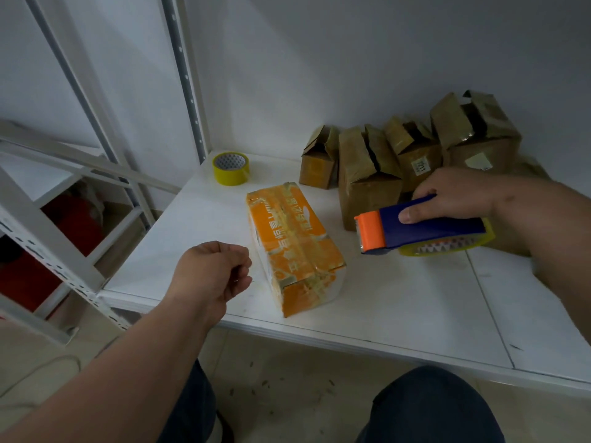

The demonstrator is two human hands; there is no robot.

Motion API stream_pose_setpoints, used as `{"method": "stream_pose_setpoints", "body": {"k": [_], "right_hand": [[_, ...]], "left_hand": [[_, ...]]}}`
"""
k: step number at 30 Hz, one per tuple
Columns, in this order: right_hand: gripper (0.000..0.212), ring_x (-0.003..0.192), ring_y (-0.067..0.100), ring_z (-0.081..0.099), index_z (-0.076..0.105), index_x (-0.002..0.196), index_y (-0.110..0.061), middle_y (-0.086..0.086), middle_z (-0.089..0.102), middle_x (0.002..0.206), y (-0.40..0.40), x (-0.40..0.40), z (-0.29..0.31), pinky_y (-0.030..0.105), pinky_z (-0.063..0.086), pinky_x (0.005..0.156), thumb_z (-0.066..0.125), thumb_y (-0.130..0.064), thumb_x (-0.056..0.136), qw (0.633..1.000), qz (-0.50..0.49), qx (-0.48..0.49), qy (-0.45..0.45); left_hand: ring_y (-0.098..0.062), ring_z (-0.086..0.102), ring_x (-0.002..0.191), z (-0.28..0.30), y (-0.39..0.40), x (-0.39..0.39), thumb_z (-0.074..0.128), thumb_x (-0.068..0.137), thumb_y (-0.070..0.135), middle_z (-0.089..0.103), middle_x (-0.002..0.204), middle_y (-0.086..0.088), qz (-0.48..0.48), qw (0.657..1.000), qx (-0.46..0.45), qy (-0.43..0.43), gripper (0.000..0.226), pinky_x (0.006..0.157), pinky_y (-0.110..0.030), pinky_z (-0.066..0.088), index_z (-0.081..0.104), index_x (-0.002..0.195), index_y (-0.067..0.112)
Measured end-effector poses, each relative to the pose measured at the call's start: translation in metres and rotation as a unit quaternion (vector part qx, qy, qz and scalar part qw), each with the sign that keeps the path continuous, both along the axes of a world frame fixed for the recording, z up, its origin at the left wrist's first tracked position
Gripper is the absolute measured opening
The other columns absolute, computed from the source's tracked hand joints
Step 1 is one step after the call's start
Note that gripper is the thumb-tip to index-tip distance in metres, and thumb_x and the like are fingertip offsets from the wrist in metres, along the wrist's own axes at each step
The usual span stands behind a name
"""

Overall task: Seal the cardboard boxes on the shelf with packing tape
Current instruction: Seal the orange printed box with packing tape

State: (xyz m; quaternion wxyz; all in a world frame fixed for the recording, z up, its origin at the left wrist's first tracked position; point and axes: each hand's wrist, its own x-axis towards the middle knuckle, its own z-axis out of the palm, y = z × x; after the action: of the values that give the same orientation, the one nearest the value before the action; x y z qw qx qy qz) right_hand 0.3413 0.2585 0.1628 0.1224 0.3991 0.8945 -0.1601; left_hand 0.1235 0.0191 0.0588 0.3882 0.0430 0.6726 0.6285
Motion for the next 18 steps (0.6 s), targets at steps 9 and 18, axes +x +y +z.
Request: {"method": "stream_pose_setpoints", "body": {"k": [9,18], "right_hand": [[0.048,0.067,0.021,0.057,0.066,0.074,-0.013,0.007,0.061,0.075,0.008,-0.024,-0.023,0.032,0.038,0.062,0.059,-0.06,0.083,0.995,0.04,0.031,-0.084],[0.047,0.072,0.023,0.065,0.068,0.079,-0.011,0.009,0.068,0.08,0.004,-0.012,-0.05,0.03,0.043,0.063,0.061,-0.057,0.083,0.998,-0.012,-0.054,-0.036]], "left_hand": [[-0.014,0.055,0.061,-0.034,0.001,0.012,0.063,0.09,0.002,0.067,0.077,-0.011,-0.003,0.999,-0.046,-0.014,0.007,0.048,-0.024,0.048,0.067,0.084,0.004],[-0.013,0.059,0.083,-0.046,0.022,0.032,0.06,0.096,0.026,0.061,0.108,-0.001,-0.105,0.977,-0.137,0.129,0.053,0.054,-0.027,0.054,0.04,0.146,0.022]]}}
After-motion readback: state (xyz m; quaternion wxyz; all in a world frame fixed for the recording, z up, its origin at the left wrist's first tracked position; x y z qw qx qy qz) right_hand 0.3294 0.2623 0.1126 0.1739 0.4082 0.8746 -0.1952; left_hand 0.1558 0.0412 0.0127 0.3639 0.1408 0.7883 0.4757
